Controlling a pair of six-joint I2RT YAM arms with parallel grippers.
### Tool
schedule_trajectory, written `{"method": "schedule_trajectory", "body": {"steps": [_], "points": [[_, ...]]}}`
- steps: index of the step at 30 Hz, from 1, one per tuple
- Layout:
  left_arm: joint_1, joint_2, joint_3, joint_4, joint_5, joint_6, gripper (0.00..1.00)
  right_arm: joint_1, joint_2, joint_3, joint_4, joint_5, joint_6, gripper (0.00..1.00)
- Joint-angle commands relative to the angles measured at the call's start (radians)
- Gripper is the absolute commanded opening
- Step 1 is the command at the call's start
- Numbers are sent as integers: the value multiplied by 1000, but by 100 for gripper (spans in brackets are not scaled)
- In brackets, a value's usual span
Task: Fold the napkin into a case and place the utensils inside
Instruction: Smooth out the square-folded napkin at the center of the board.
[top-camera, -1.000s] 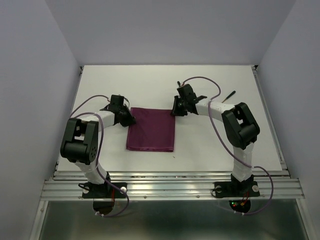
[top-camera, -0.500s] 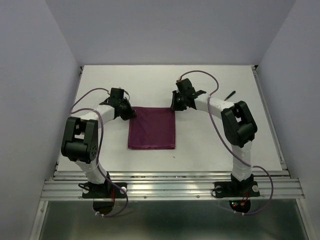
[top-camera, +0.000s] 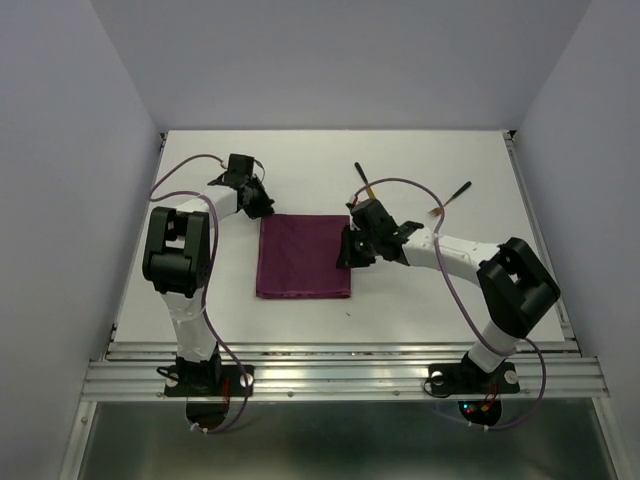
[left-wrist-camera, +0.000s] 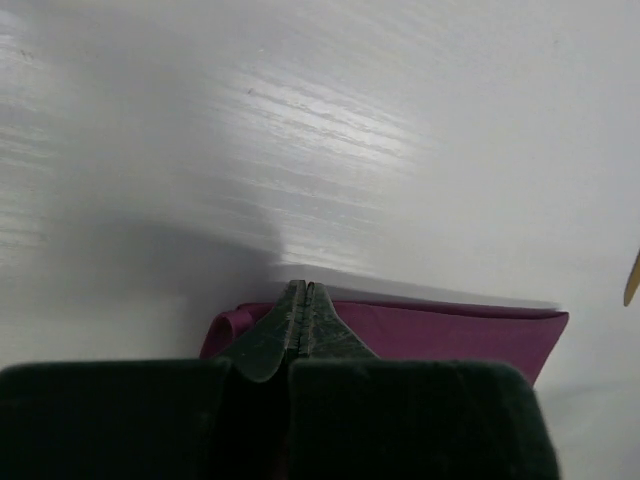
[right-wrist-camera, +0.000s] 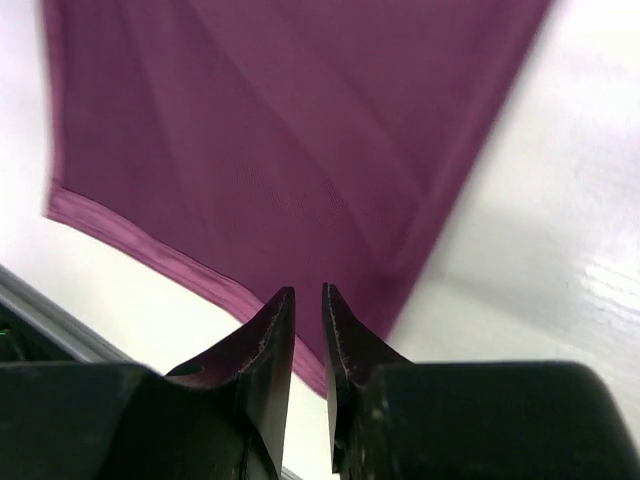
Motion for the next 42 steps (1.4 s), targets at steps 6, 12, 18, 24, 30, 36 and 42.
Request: {"method": "schedule_trajectory", "body": {"steps": [6,12,18,24,30,36,42], "points": [[6,1,50,-18,-14,49,0,5,10,-84,2,53,10,22],[6,-123,91,-85,-86,85,0,14,-79,-39,-36,75,-26,24],[6,-206,13,-93,-66,82,0,53,-100,-53,-38,44,0,24],[2,-189,-108,-59,-24,39,0,62,-45,-131,26,-19,42,24],[-29,-128,-128,-4,-183,-38,0,62,13,-144,-4,73,30,24],[-31,-73,-128,13,-224,-53,0,62,26,-156,-16,121,4,24],[-38,-96,-177,33,-224,-62,0,53,-17,-150,-36,177,2,24]]}}
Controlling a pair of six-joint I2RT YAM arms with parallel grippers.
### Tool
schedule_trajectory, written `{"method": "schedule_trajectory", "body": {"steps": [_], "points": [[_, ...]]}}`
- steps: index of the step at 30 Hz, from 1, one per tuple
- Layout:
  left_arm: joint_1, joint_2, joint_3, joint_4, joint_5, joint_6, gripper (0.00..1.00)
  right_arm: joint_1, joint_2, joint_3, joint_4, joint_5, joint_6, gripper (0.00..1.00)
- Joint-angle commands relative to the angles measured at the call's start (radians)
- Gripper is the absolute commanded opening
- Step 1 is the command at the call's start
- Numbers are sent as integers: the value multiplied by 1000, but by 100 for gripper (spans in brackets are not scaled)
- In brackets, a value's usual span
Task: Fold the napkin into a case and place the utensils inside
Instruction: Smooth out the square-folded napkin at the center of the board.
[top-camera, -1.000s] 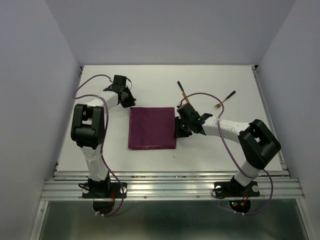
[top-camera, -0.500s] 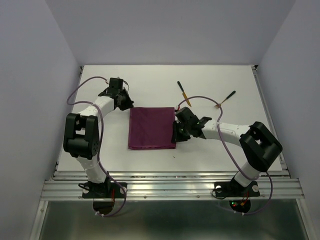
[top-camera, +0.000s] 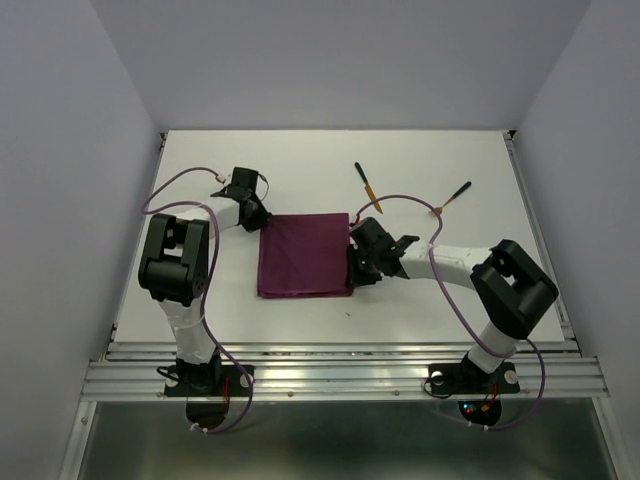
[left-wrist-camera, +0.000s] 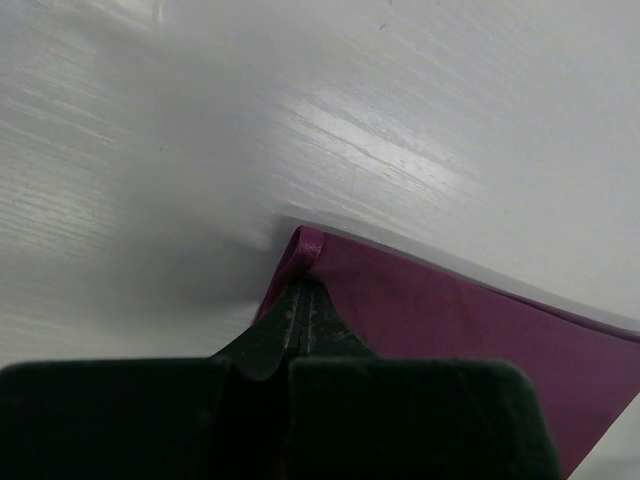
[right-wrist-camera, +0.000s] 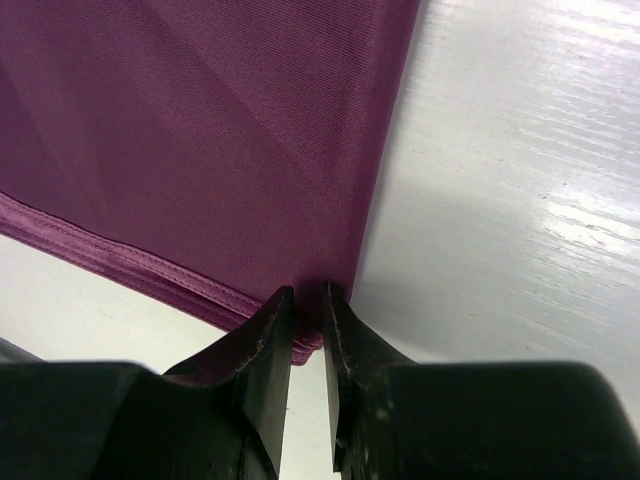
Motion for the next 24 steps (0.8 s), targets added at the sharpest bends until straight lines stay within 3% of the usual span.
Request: {"method": "schedule_trajectory", "body": {"steps": [1,7,17,24], "points": [[-12,-42,-39,31,-45,-16,0,0,-30,-4,-35,109,-23,24],[-83,-51,-6,-41,-150,1,0,-43,-89,0,-81,167,-68,25],[-216,-185,-10,-89,-184,-51,0,-52,-172,77,-87,152,-40,25],[-220,-171,51,-142,-224,-19,0,-52,-174,-15,-29,-57,13,24]]}}
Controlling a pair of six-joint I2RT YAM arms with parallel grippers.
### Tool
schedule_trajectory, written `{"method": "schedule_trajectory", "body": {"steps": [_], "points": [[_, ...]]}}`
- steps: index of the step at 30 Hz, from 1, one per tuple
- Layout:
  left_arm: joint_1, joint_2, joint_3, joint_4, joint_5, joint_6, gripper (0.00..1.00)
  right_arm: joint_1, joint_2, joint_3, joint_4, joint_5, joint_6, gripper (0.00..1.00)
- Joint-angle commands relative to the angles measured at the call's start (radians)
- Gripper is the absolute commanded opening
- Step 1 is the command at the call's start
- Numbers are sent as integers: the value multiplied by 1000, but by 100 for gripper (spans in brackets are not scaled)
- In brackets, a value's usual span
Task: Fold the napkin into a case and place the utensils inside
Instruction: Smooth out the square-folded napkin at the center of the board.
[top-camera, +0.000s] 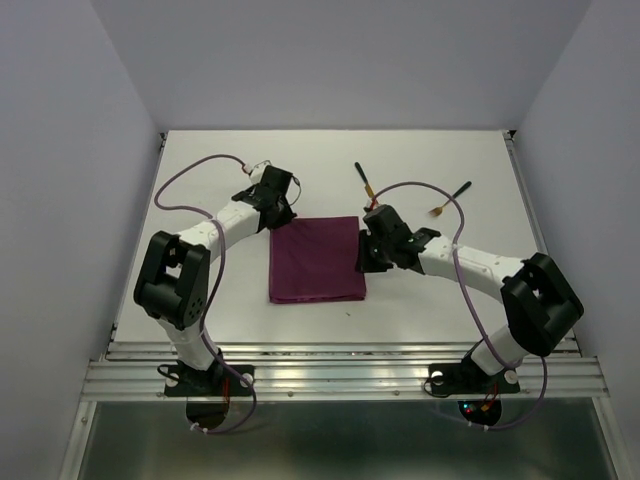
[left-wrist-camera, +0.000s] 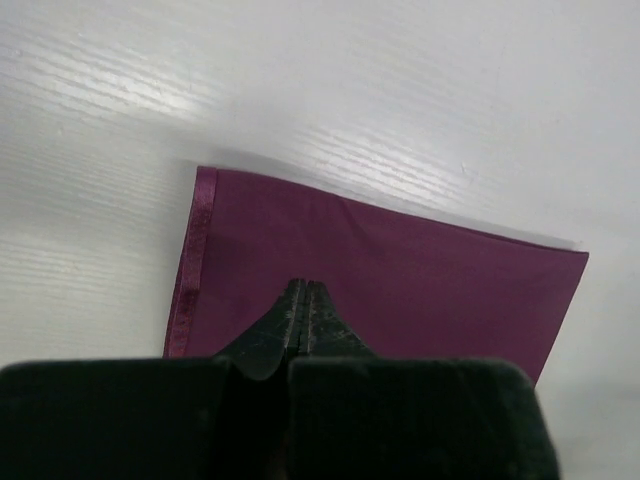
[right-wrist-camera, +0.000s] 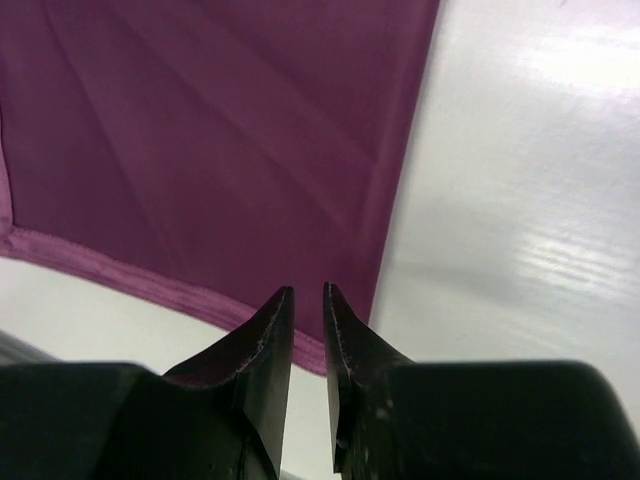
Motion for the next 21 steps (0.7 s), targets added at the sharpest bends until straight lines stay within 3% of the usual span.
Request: {"method": "schedule_trajectory", "body": {"steps": [1,10,21], "points": [[12,1,42,-40,-51,15,0,14,-32,-71,66,-143,55,22],[31,42,45,-29,-16,28,0,63,-17,-185,125,-145,106,10],[66,53,26,6,34,39,0,63,-110,-113,26,-48,81,6]]}}
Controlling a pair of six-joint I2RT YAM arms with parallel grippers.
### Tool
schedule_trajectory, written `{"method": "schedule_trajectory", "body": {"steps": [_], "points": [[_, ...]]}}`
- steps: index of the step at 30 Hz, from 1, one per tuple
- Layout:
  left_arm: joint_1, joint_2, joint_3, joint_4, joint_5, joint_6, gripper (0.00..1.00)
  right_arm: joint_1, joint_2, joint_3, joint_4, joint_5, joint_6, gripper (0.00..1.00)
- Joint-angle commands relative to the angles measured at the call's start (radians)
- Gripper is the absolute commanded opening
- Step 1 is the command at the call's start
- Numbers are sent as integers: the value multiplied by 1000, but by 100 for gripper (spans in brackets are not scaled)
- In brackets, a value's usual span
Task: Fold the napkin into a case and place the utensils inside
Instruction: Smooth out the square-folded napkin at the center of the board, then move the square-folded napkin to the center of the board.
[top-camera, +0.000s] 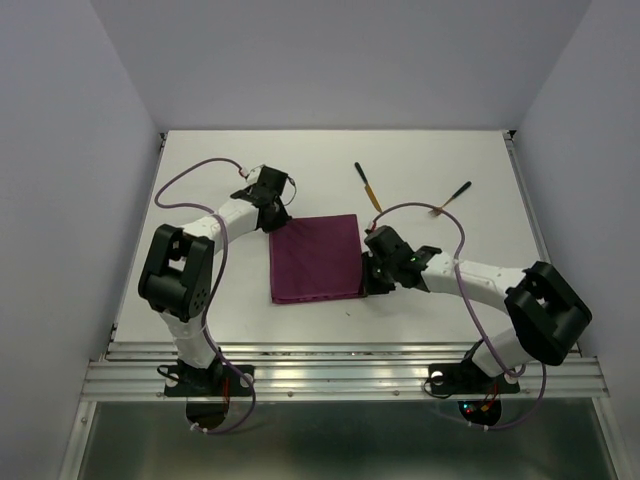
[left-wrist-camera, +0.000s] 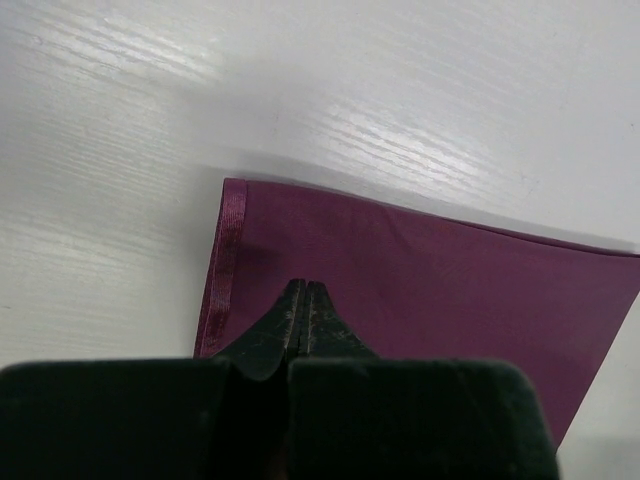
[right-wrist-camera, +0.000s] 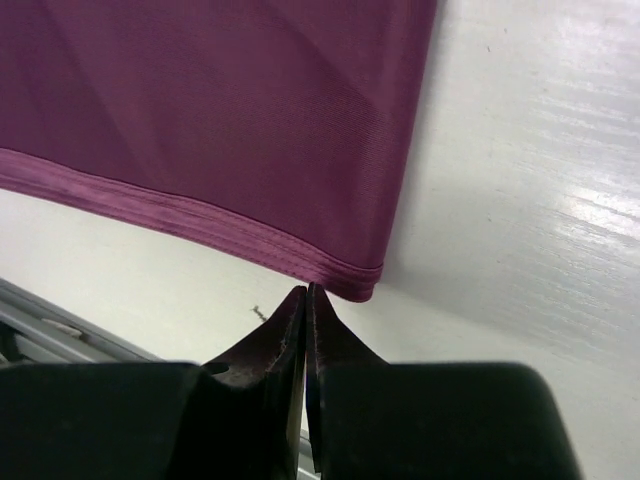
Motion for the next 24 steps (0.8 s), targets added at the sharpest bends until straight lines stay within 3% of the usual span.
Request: {"method": "schedule_trajectory", "body": {"steps": [1,4,10,14,24], "points": [[31,3,8,32,29,22,0,3,-69,62,-11,72,-9,6],[68,27,14,61,49,27,0,3,-59,100,-14,145,-11,6],[128,112,37,90,67,28,0,-95,36,268,54,122,-55,7],[131,176,66,102,81,27,0,-178,180,383,86,92,-77,7],[133,166,54,112,105,30,0,-241,519,654,94,152,-112,7]]}}
